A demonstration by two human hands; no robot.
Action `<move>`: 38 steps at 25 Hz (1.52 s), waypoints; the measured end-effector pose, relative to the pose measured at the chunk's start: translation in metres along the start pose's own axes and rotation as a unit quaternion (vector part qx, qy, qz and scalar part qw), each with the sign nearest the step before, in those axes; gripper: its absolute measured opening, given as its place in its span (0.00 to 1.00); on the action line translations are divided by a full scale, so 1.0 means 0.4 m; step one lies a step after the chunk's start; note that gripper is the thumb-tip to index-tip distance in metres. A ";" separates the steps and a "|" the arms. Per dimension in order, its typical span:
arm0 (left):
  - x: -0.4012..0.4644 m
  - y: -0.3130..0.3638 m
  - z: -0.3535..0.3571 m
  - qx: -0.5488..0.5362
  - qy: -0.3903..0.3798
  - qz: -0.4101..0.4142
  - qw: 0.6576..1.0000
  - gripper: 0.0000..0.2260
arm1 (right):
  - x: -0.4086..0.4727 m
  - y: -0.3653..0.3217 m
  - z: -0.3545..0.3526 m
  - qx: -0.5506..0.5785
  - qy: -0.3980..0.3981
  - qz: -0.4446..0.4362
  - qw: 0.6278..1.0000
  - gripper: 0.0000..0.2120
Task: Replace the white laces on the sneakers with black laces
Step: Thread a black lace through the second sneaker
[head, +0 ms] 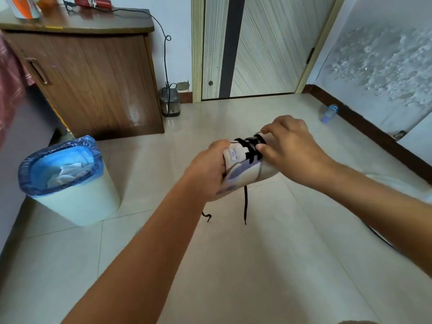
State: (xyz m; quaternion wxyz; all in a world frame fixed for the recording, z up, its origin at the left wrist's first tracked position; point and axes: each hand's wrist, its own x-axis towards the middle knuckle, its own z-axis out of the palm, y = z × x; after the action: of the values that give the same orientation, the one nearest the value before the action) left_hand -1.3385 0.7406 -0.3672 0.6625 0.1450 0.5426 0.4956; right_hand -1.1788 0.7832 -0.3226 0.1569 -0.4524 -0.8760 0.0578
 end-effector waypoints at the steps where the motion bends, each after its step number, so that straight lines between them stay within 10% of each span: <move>1: 0.011 -0.040 0.009 -0.083 -0.011 0.000 0.997 0.19 | -0.021 -0.002 0.045 0.035 0.016 0.021 0.999 0.15; 6: 0.130 -0.316 -0.046 -0.335 0.080 -0.026 0.938 0.16 | -0.129 0.028 0.344 0.362 -0.244 0.183 0.881 0.17; 14: 0.182 -0.694 -0.119 -0.184 0.106 -0.174 0.961 0.15 | -0.331 0.175 0.764 0.108 -0.362 0.058 0.924 0.07; 17: 0.166 -0.743 -0.175 0.064 0.137 -0.091 0.984 0.09 | -0.387 0.219 0.795 0.047 -0.347 0.023 0.936 0.12; 20: 0.190 -0.772 -0.257 0.275 0.243 0.004 0.930 0.07 | -0.411 0.243 0.792 -0.004 -0.286 -0.013 0.958 0.15; 25: 0.162 -0.874 -0.190 0.305 0.056 -0.137 0.941 0.29 | -0.432 0.251 0.810 -0.006 -0.210 0.021 0.978 0.12; 29: 0.163 -0.916 -0.159 0.492 -0.007 -0.073 0.867 0.12 | -0.452 0.253 0.812 -0.056 -0.198 -0.020 0.978 0.17; 38: 0.099 -0.641 -0.293 0.269 0.083 0.081 0.956 0.23 | -0.419 0.314 0.797 -0.107 -0.127 -0.042 0.985 0.20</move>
State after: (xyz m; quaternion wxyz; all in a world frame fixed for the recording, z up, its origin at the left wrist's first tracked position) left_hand -1.3147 0.6128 -0.6204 0.5092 0.3201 0.6950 0.3939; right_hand -1.0950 0.7334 -0.6914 -0.0021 -0.4181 -0.9083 0.0140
